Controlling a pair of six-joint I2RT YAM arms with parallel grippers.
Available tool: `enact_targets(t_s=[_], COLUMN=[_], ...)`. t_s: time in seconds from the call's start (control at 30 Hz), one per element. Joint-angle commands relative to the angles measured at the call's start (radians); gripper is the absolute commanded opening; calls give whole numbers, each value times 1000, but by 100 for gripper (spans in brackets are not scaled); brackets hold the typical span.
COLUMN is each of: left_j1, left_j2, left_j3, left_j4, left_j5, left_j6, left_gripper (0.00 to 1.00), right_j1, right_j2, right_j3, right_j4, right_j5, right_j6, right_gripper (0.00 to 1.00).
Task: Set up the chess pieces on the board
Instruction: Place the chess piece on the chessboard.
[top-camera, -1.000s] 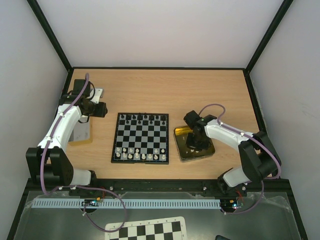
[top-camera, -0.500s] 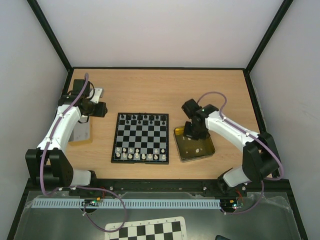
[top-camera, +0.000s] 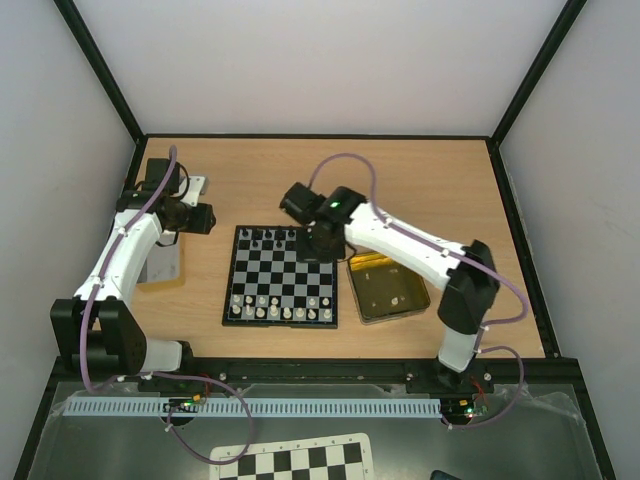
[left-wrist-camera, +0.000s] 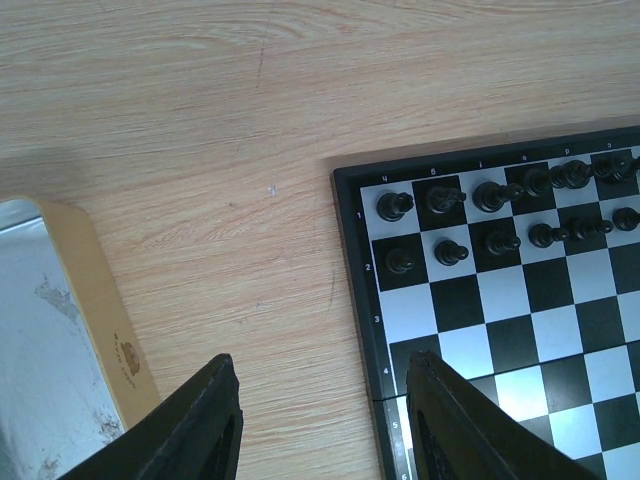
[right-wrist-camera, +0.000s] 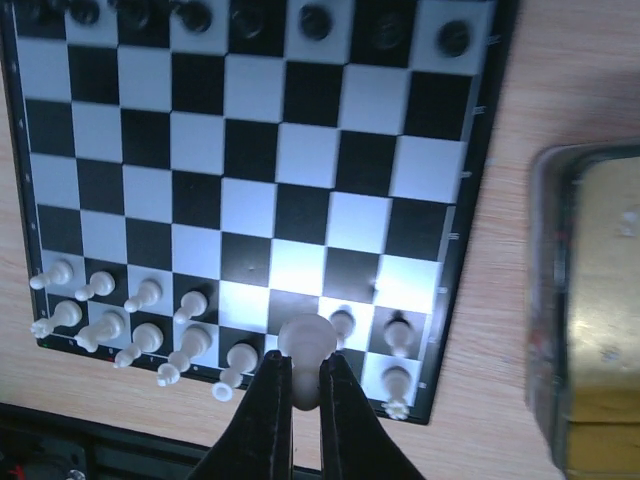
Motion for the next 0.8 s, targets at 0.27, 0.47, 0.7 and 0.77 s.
enact_targets(t_s=[0.27,0.47,0.7,0.77], left_j1=[-3,-3,-3,-4], left_j2=[-33,-34,-35,-33], left_j3=[-4,-4,-9,-10], left_j4=[11,13,16,16], left_j5=[22,22,24,20], left_j6=[-3,-5,-5,-4], left_gripper=[47,47,47,47], right_j1=[125,132,150,154], right_j2=[292,325,338,342], right_j3=[204,164,130,117], right_j4=[-68,-38,-3,13], right_j5=[-36,-44,-39,-48], right_j6=[-12,-1,8,7], right_gripper=[2,2,2,2])
